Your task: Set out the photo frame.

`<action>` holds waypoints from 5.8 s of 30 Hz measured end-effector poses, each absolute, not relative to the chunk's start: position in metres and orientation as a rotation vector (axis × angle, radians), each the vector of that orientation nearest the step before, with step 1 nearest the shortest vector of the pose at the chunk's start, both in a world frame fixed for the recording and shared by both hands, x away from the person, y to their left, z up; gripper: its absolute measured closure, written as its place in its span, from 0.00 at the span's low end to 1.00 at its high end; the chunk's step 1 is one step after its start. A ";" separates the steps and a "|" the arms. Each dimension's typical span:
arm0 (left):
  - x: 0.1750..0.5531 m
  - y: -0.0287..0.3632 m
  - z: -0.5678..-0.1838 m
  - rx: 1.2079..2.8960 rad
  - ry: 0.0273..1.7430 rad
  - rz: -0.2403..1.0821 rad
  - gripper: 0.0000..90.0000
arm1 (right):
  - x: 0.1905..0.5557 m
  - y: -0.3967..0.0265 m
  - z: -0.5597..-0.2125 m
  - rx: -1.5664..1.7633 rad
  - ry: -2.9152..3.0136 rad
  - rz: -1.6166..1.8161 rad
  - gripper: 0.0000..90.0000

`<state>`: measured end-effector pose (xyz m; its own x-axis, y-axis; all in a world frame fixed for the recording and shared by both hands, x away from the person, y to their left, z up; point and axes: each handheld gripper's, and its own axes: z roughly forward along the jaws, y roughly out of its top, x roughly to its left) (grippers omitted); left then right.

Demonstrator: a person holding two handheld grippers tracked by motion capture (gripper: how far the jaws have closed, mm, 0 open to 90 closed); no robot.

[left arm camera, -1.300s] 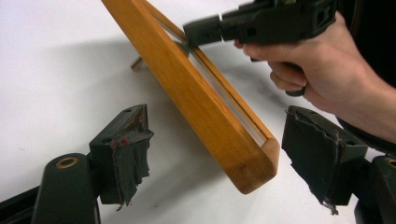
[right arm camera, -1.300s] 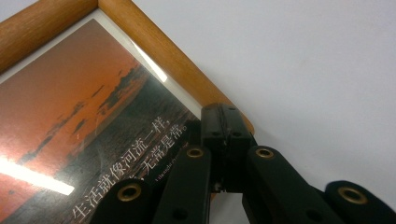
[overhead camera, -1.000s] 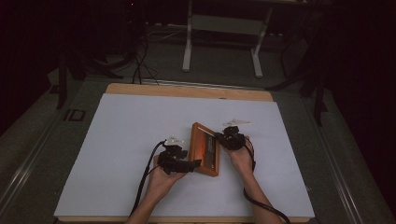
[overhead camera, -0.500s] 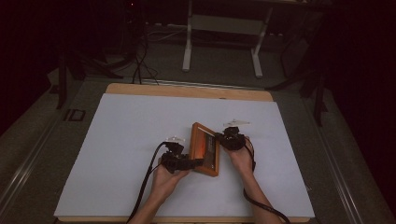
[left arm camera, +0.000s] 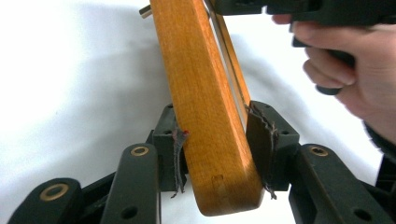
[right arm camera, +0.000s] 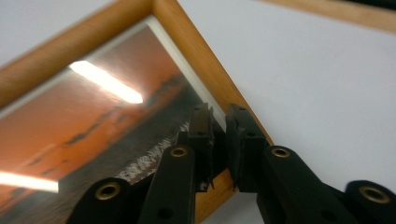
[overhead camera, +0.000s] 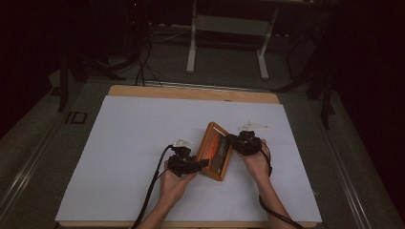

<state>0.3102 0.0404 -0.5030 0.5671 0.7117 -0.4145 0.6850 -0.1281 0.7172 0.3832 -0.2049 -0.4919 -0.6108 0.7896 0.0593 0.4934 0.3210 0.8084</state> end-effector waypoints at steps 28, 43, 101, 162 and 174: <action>0.285 -0.018 -0.480 1.912 0.875 0.335 0.76 | 0.333 -0.242 -0.423 0.978 2.080 1.277 1.00; 0.281 -0.042 -0.480 1.943 0.785 0.385 0.76 | 0.330 -0.265 -0.443 1.052 2.085 1.239 1.00; 0.315 0.006 -0.421 1.969 0.598 0.234 0.77 | 0.319 -0.288 -0.437 1.021 2.025 1.425 1.00; 0.334 0.020 -0.413 2.036 0.454 0.184 0.61 | 0.323 -0.254 -0.458 0.618 2.417 1.494 0.64; 0.327 0.052 -0.410 1.900 0.553 0.183 0.49 | 0.320 -0.254 -0.458 0.623 2.399 1.460 0.71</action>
